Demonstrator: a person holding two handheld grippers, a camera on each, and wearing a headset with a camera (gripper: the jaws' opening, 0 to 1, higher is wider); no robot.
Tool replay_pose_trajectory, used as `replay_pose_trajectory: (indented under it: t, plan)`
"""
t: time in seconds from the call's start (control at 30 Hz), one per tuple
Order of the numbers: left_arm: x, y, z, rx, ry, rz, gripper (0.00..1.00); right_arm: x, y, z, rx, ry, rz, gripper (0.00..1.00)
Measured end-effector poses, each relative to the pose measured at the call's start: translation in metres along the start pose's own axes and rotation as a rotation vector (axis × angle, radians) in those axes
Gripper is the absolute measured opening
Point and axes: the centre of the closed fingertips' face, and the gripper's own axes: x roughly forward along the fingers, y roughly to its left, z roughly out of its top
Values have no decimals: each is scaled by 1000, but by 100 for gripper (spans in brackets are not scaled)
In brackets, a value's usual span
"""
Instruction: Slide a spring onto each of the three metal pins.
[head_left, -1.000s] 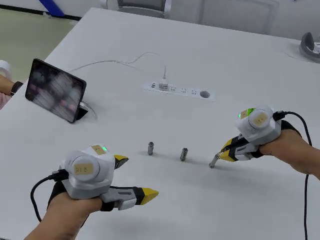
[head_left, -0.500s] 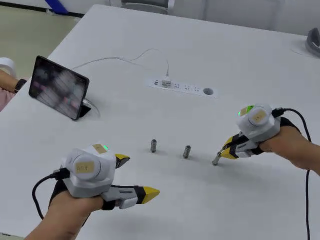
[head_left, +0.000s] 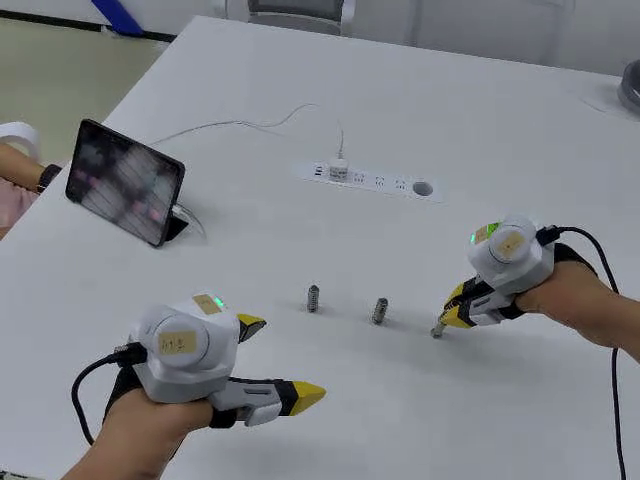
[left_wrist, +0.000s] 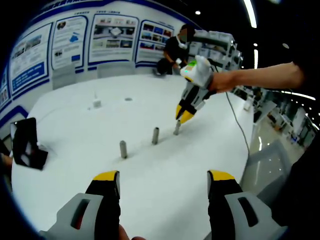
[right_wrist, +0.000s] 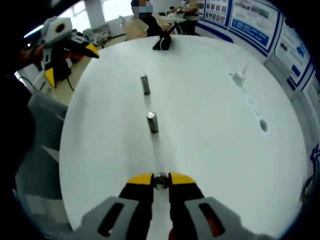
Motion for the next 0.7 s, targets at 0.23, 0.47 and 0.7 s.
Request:
replay_pose_trajectory:
  t: [0.23,0.47,0.7]
  plan:
    - [-1,3,2,-1,-3,5,73,7,-1,-4,-2,10,2,13]
    - [-1,4,0,-1,4,9,73,16,0,-9,0,18,6,13]
    - [-3,5,1,-9,2,14,75,21,0,-11,12,17,12,13]
